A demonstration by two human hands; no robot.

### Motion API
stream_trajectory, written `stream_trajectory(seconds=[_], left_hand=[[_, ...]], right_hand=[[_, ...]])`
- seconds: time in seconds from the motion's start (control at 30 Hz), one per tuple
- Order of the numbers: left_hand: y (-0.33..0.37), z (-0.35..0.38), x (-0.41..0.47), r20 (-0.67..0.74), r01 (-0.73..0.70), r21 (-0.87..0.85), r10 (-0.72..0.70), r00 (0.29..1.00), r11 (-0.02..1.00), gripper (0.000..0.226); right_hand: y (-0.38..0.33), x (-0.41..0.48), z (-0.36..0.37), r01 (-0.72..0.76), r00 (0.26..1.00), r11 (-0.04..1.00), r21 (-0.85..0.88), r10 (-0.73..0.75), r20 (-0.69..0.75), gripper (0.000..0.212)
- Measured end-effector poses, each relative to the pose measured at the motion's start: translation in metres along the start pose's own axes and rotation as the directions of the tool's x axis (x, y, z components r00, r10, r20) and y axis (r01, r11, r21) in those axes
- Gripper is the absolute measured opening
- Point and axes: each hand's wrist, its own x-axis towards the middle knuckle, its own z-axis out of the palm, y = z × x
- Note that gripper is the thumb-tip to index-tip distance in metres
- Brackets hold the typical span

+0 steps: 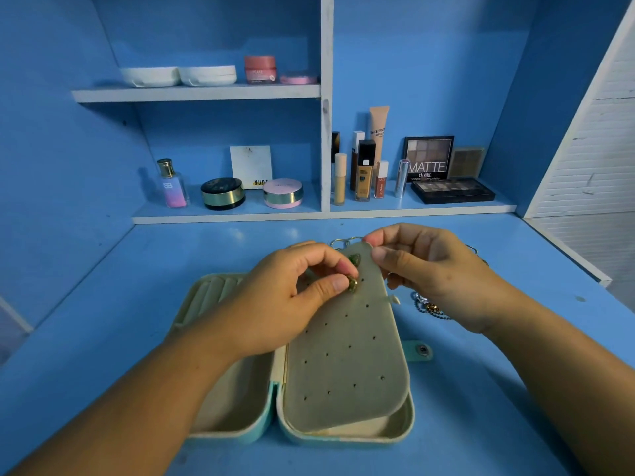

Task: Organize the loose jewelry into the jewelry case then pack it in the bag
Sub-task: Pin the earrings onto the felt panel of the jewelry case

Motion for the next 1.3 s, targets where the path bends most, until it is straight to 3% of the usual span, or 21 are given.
stream_trajectory(seconds=[0.17, 0.3, 0.4, 0.6, 0.73, 0.87, 0.97, 1.2, 1.3], left_hand=[[-0.001, 0.003, 0.0, -0.081, -0.026, -0.005, 0.025, 0.996, 1.0, 0.013], [-0.001, 0.002, -0.001, -0.133, -0.059, 0.114, 0.074, 0.988, 0.992, 0.02], [-0.002, -0.002, -0.001, -0.092, -0.054, 0.19, 0.072, 0.993, 0.98, 0.032], [-0.007, -0.006, 0.0, -0.035, -0.163, 0.243, 0.177, 0.984, 0.956, 0.042], [-0.009, -0.008, 0.001, -0.003, -0.157, 0.26, 0.163, 0.987, 0.953, 0.035], [-0.017, -0.004, 0.001, 0.125, -0.12, 0.306, 0.085, 0.988, 0.945, 0.024], [-0.02, -0.004, 0.002, 0.109, -0.104, 0.3, 0.074, 0.991, 0.948, 0.023], [-0.021, -0.004, 0.002, 0.106, -0.118, 0.279, 0.092, 0.99, 0.953, 0.025], [-0.017, -0.002, 0.0, 0.141, -0.125, 0.256, 0.091, 0.986, 0.959, 0.028]], right_hand=[[0.0, 0.0, 0.002, 0.014, 1.0, 1.0, 0.016, -0.014, 0.0, 0.037], [0.003, 0.002, -0.003, 0.018, 1.0, 1.0, -0.011, -0.017, 0.018, 0.035], [0.004, 0.001, -0.008, 0.011, 0.999, 0.999, -0.047, -0.009, 0.051, 0.027], [0.006, 0.001, -0.012, 0.008, 0.986, 0.998, -0.066, 0.003, 0.168, 0.039], [0.001, 0.001, -0.018, 0.042, 0.991, 0.97, -0.241, -0.011, 0.131, 0.039], [0.002, 0.005, -0.046, -0.031, 0.997, 0.805, -0.592, -0.017, -0.075, 0.027], [0.005, 0.005, -0.05, -0.059, 0.997, 0.823, -0.565, 0.079, 0.011, 0.025], [0.004, 0.003, -0.042, -0.095, 0.989, 0.752, -0.652, 0.146, 0.025, 0.011], [0.007, 0.002, -0.027, -0.033, 0.989, 0.73, -0.682, 0.121, 0.082, 0.008]])
